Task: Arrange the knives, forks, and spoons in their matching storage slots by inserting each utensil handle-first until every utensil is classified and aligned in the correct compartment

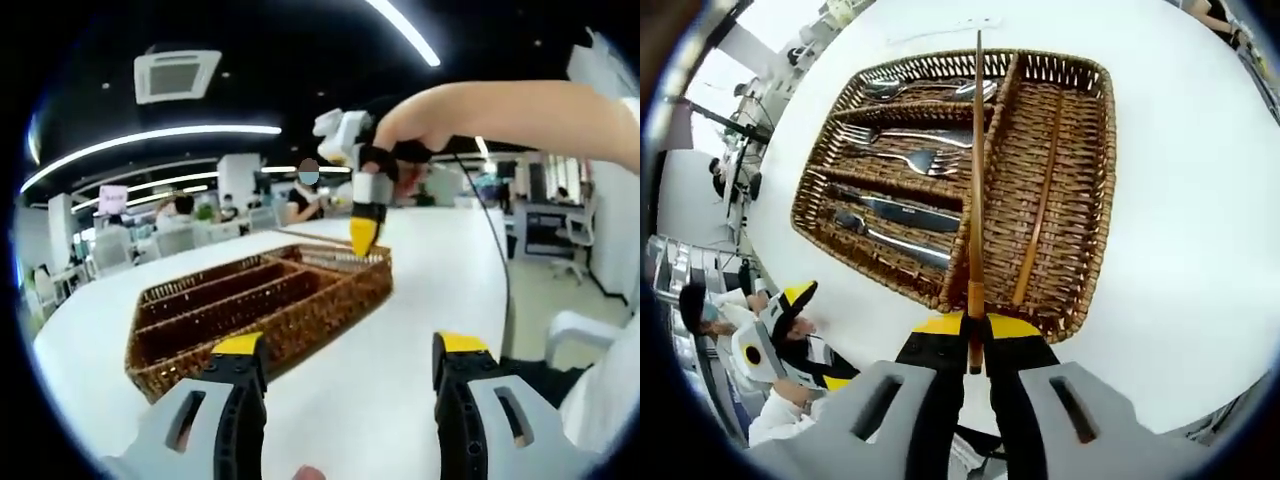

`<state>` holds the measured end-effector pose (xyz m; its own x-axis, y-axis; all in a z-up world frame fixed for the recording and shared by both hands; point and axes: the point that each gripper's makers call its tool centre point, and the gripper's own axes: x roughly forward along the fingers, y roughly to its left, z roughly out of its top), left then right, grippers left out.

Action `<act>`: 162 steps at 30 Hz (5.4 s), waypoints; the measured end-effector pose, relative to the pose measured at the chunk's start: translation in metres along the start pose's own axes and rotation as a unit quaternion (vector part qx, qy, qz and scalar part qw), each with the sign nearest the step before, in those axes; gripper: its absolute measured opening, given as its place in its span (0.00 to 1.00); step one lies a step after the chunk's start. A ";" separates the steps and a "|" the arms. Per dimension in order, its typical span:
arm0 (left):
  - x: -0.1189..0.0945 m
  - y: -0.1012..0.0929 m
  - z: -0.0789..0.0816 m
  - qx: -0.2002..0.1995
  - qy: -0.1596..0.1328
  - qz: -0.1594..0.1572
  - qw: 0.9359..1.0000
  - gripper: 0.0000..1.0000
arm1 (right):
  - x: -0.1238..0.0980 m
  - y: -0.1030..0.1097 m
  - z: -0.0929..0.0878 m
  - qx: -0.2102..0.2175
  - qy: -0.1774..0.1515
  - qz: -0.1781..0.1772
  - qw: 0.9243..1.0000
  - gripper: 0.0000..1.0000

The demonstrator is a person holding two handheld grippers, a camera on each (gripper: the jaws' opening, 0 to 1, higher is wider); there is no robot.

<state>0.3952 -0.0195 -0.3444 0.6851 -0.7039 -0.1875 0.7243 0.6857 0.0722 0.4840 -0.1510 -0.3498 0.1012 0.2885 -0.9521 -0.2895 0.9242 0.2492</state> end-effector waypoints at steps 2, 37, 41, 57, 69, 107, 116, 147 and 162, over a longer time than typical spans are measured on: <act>0.000 0.001 0.000 -0.001 0.000 0.000 1.000 0.67 | 0.001 -0.004 0.003 0.002 0.000 -0.008 1.000 0.06; -0.008 0.009 -0.007 -0.006 0.001 0.009 1.000 0.67 | 0.024 -0.026 0.013 0.086 -0.012 -0.020 0.996 0.06; -0.010 0.009 -0.008 -0.009 0.000 0.010 1.000 0.67 | 0.031 -0.032 0.011 0.096 -0.008 -0.022 0.995 0.06; -0.011 0.012 -0.011 -0.014 0.000 0.011 1.000 0.66 | 0.048 -0.040 0.006 0.108 0.007 -0.023 0.994 0.06; -0.012 0.009 -0.015 -0.012 0.003 0.010 1.000 0.66 | 0.043 -0.042 0.010 0.117 -0.011 -0.020 0.993 0.06; -0.012 0.008 -0.012 -0.009 0.004 0.005 1.000 0.66 | 0.051 -0.042 -0.003 0.126 0.013 -0.024 0.992 0.07; -0.012 0.008 -0.012 -0.009 0.004 0.006 1.000 0.66 | 0.049 -0.041 -0.004 0.107 0.018 -0.029 0.994 0.08; -0.012 0.007 -0.016 -0.010 0.007 0.005 1.000 0.66 | 0.038 -0.038 0.012 0.064 -0.006 -0.047 0.997 0.13; -0.011 0.005 -0.018 -0.011 0.008 0.003 1.000 0.66 | 0.039 -0.043 0.036 0.026 -0.054 -0.066 0.996 0.12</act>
<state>0.3902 -0.0047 -0.3597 0.6884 -0.6963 -0.2035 0.7177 0.6944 0.0521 0.5347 -0.1708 -0.3916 0.2382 0.1860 -0.9532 -0.2177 0.9667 0.1342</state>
